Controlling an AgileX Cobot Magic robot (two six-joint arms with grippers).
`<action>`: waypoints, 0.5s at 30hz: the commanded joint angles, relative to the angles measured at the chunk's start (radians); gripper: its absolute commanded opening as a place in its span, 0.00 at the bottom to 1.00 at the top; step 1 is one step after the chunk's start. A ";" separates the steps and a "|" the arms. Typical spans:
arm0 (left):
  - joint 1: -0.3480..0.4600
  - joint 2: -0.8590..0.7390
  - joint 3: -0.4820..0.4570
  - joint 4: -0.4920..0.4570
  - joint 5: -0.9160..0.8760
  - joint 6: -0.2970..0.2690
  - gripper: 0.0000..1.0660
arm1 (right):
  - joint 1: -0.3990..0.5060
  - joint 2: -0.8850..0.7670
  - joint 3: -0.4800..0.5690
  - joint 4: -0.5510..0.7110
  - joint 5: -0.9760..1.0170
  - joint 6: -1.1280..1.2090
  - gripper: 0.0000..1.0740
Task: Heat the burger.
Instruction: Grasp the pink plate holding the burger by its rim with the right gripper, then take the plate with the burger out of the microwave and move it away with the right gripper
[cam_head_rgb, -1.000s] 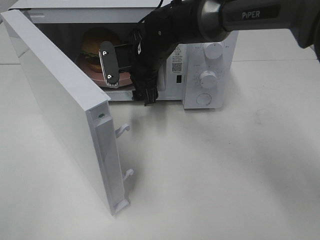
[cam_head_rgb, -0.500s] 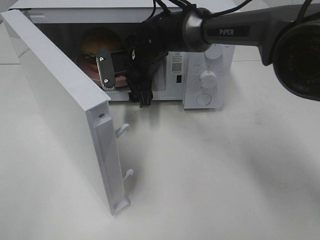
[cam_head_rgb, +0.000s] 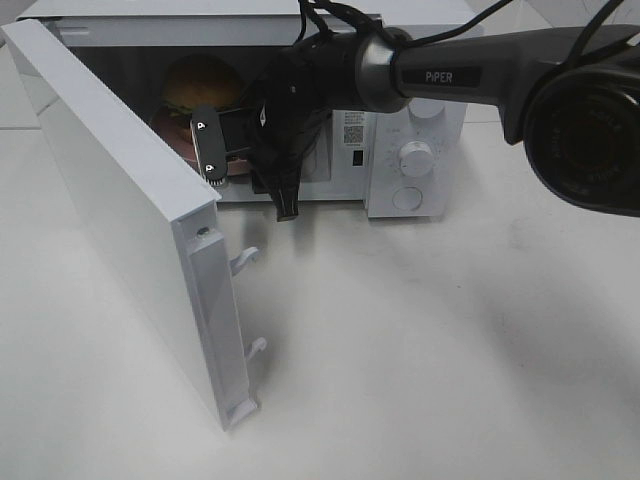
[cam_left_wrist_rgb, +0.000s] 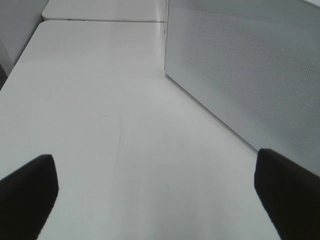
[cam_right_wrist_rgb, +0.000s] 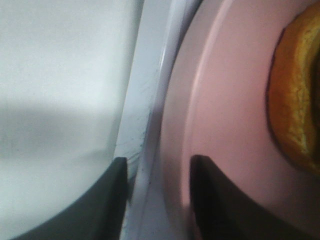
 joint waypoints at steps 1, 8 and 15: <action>0.005 -0.019 0.002 -0.001 -0.011 -0.004 0.94 | -0.004 0.004 -0.016 -0.027 -0.049 0.008 0.11; 0.005 -0.019 0.002 -0.001 -0.011 -0.004 0.94 | -0.003 -0.007 -0.015 0.019 -0.018 0.016 0.00; 0.005 -0.019 0.002 -0.001 -0.011 -0.004 0.94 | -0.003 -0.025 -0.015 0.040 0.017 -0.032 0.00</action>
